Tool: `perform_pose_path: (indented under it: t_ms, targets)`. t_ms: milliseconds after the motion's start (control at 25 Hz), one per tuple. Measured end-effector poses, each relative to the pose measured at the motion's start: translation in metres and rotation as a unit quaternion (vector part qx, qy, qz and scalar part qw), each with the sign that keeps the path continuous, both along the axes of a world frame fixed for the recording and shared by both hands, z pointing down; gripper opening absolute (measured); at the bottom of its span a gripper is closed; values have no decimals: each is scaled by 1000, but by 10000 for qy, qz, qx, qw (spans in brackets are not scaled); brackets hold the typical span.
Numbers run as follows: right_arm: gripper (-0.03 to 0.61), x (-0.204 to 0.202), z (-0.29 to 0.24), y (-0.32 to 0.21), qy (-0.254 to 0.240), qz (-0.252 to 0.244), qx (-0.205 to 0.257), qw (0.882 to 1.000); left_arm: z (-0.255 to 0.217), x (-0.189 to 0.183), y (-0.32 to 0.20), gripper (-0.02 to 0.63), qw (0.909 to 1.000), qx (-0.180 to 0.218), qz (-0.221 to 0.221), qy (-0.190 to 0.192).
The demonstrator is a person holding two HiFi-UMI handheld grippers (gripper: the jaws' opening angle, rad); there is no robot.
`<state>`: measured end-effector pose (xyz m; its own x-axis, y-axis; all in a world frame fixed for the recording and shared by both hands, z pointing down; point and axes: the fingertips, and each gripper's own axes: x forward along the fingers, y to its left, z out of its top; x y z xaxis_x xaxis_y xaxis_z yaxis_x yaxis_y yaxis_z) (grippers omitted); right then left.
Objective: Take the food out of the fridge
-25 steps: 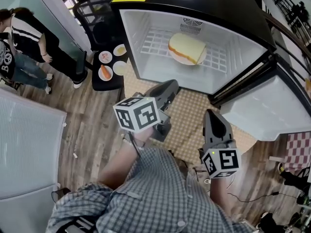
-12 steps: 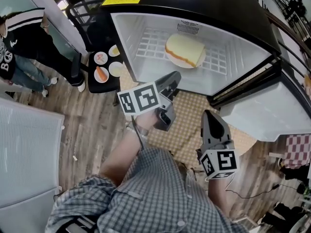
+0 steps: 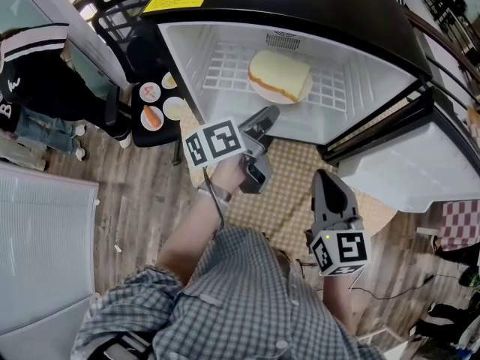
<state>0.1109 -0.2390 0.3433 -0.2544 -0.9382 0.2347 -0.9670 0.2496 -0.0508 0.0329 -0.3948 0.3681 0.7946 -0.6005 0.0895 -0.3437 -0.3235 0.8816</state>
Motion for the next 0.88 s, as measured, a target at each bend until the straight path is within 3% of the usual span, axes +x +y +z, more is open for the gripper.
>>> perform_pose_path:
  t_ms: [680,800,880]
  targets:
    - [9,7,6,1,83,142,-117,9998,5,-1,-28,115,9905,-779,-636,942]
    - [9,5,6,1,88,126,-115,9998,5,-4,-29,92,9868,-881,-690,1168]
    - [9,3,5,0,81,111,-107,9998,0,-4,-30,34,9854,-900,-696,1263]
